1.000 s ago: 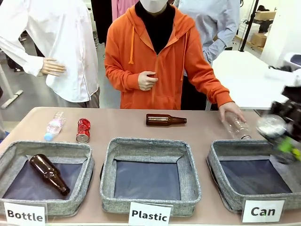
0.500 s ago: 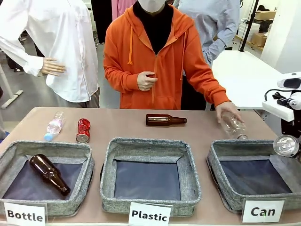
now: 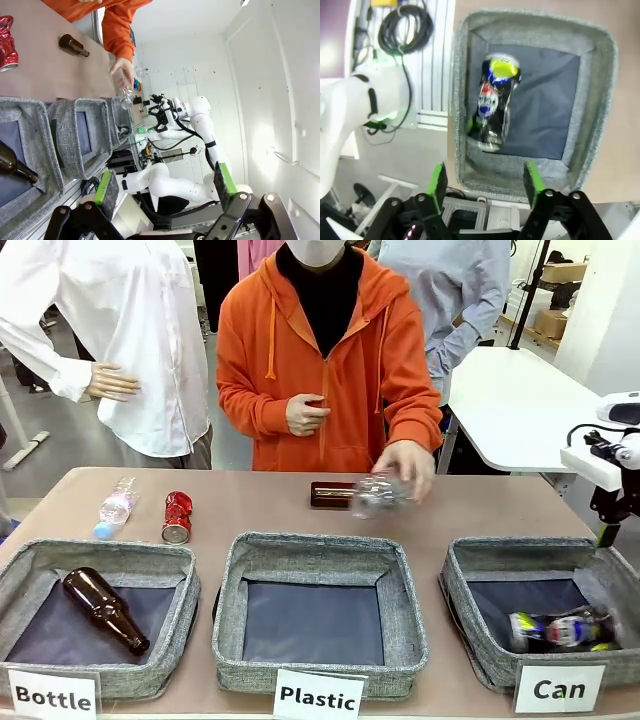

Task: Sort the can waste into the basket.
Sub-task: Pick up the can waste from the table and place it in the right Fabric basket.

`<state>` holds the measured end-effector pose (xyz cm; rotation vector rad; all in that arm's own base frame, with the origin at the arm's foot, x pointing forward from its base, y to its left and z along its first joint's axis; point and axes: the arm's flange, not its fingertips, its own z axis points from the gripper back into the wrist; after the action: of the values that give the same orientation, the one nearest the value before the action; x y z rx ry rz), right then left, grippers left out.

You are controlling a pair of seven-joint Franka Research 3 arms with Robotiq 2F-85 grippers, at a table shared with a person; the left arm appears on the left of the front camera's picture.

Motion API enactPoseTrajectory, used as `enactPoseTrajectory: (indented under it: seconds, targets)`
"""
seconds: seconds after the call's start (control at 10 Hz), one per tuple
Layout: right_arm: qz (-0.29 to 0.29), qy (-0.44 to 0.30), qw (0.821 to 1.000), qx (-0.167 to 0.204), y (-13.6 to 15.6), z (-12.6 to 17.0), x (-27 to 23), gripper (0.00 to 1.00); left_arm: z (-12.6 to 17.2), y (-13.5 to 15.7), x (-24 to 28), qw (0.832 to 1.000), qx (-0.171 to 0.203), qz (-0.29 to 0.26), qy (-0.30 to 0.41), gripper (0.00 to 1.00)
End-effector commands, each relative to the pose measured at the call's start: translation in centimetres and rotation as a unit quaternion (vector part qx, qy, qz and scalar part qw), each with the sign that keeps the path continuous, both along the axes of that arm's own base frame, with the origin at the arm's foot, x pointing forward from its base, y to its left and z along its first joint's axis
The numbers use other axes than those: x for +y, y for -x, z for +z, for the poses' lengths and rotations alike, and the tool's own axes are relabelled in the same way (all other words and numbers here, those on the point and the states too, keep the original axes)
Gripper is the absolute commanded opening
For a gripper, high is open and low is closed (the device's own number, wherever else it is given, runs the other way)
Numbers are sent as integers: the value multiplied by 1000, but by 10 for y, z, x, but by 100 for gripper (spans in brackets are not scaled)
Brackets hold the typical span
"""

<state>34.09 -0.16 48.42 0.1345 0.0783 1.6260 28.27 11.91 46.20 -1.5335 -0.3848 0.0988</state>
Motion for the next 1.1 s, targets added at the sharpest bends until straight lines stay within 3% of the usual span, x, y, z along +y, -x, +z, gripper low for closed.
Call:
enactPoseTrajectory:
  seconds: [0.0,0.2,0.3,0.4,0.5,0.6,0.7,0.8,0.9,1.0]
  targets:
    - [-33,-31,999,-11,-10,-4,6,100,2,3,-1,1000,5,-4,1,100]
    - [-68,-123,990,-9,-22,2,-4,100,2,3,-1,1000,5,-4,1,100]
    - [-87,-215,972,20,-28,5,-14,100,2,3,-1,1000,5,-4,1,100]
    - [-133,-313,940,19,-33,8,-28,100,2,3,-1,1000,5,-4,1,100]
    - [-233,-490,840,4,-41,18,-42,100,2,3,-1,1000,5,-4,1,100]
    - [-249,-593,765,32,-43,23,-54,100,2,3,-1,1000,5,-4,1,100]
    - [-269,-637,720,63,-42,22,-63,100,2,3,-1,1000,5,-4,1,100]
    - [-272,-660,692,109,-40,17,-71,100,2,3,-1,1000,5,-4,1,100]
    - [-232,-668,680,194,-36,12,-74,100,2,3,-1,1000,5,-4,1,100]
    - [-265,-664,675,183,-42,5,-77,100,2,3,-1,1000,5,-4,1,100]
